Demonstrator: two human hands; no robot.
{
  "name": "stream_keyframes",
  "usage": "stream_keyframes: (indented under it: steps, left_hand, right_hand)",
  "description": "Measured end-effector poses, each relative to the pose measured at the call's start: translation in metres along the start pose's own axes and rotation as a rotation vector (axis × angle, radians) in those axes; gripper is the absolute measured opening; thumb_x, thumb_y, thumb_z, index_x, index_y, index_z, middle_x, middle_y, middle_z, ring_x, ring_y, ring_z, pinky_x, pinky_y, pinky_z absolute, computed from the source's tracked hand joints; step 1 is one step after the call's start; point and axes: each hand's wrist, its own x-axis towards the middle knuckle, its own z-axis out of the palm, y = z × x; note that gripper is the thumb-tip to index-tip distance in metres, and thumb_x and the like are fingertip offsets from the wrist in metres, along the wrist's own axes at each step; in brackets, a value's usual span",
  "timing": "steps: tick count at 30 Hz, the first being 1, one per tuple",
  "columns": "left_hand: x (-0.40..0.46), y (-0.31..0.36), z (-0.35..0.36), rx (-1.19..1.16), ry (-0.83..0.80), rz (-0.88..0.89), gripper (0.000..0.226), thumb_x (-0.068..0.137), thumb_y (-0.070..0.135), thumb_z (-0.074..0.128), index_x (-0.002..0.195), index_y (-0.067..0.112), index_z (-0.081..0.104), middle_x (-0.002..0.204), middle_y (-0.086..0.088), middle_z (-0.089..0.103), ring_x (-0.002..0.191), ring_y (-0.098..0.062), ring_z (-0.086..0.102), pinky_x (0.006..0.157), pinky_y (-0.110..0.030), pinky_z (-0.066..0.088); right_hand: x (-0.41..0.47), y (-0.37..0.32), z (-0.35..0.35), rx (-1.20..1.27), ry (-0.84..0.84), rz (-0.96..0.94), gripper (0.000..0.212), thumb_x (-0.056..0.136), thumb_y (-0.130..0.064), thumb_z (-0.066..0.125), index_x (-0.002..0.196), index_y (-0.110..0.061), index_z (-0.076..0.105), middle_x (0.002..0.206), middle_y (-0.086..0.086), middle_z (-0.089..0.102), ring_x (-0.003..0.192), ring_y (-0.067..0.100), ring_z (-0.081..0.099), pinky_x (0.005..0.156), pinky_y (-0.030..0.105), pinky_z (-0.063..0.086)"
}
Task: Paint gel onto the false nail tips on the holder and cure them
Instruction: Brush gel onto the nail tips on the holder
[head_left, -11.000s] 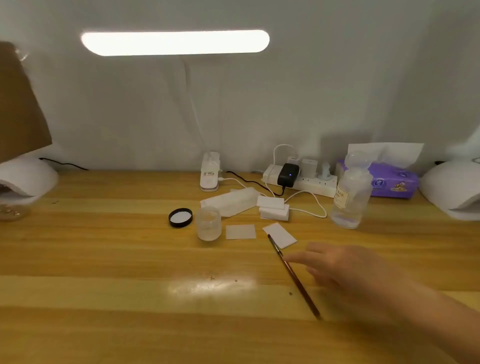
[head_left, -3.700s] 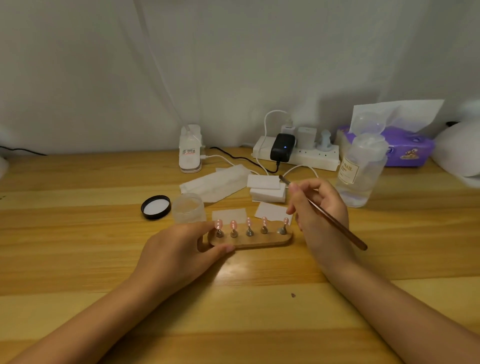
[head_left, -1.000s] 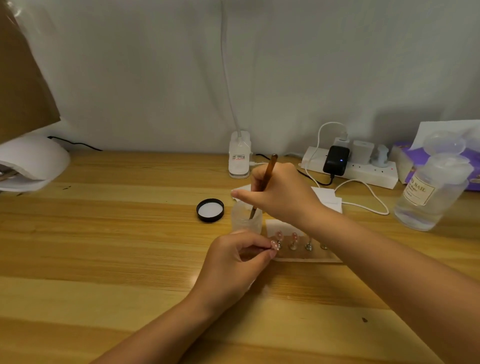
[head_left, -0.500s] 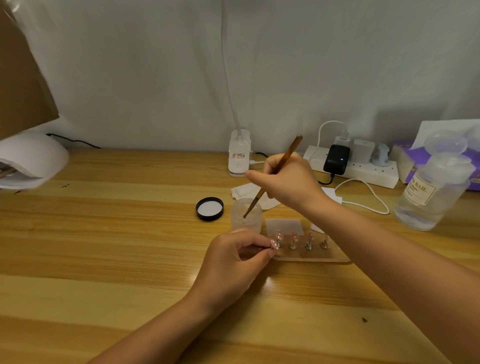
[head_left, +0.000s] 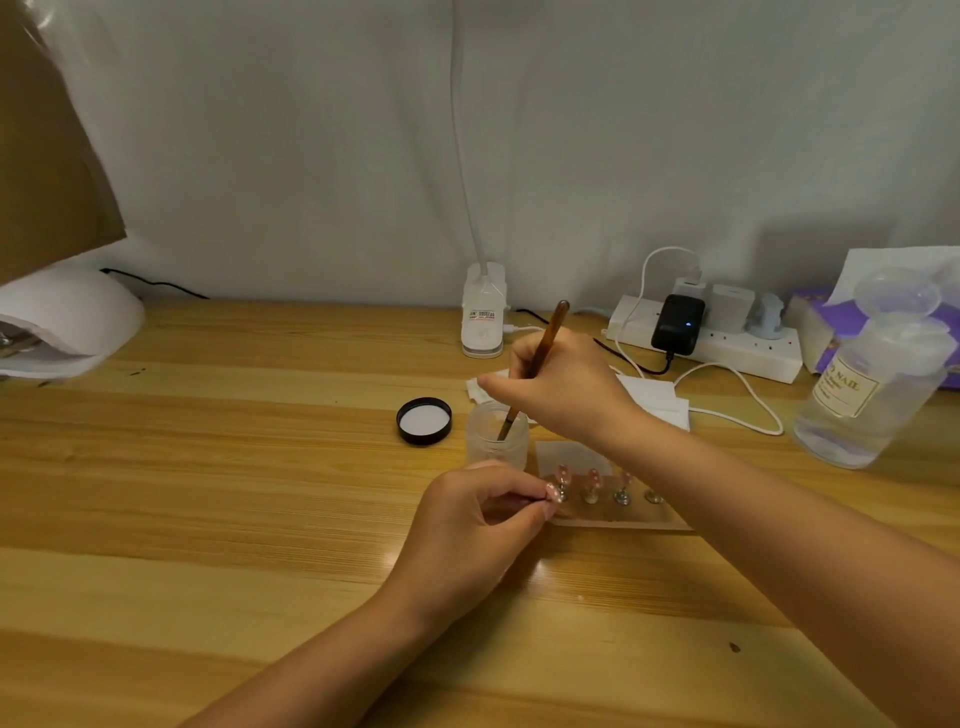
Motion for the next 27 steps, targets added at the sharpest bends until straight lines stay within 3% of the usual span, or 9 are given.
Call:
stream_keyframes:
  steps: [7,14,21,27]
  left_hand:
    - [-0.0005,0.0001,-0.0005,0.0,0.002,-0.014,0.022,0.077,0.004,0.071,0.078,0.026,0.071,0.082,0.007,0.067,0.078,0.003,0.062,0.066,-0.006,0.044]
    - [0.0001,0.0002,-0.0004,0.007,0.001,-0.005,0.025,0.078,0.004,0.07,0.077,0.029,0.07,0.081,0.007,0.067,0.078,0.003,0.062,0.067,-0.007,0.044]
    - [0.0005,0.0004,0.0005,-0.003,0.015,-0.015,0.026,0.077,0.002,0.071,0.076,0.029,0.07,0.082,0.004,0.068,0.077,0.001,0.063,0.068,-0.007,0.045]
    - [-0.0004,0.0019,-0.0002,0.013,0.003,-0.009,0.026,0.077,0.002,0.07,0.078,0.029,0.069,0.082,0.007,0.067,0.079,0.003,0.062,0.068,-0.006,0.045]
  right_hand:
    - [0.0048,-0.0035,-0.0008,0.067,0.064,-0.04,0.038,0.077,-0.017,0.067,0.045,-0.019,0.048,0.046,-0.005,0.048,0.05,0.007,0.046,0.058,0.03,0.045]
    - [0.0016,0.0021,0.0043,-0.02,0.04,-0.034,0.038,0.079,-0.021,0.067,0.047,-0.022,0.046,0.048,-0.009,0.046,0.05,0.004,0.044,0.052,0.021,0.034]
    - [0.0051,-0.0031,-0.0008,0.052,0.101,-0.047,0.036,0.078,-0.016,0.065,0.046,-0.019,0.049,0.047,-0.004,0.05,0.053,0.009,0.05,0.059,0.031,0.047]
    - [0.0013,0.0014,0.0026,-0.003,0.06,-0.023,0.038,0.08,-0.02,0.065,0.047,-0.021,0.045,0.048,-0.009,0.045,0.051,0.004,0.044,0.054,0.023,0.039]
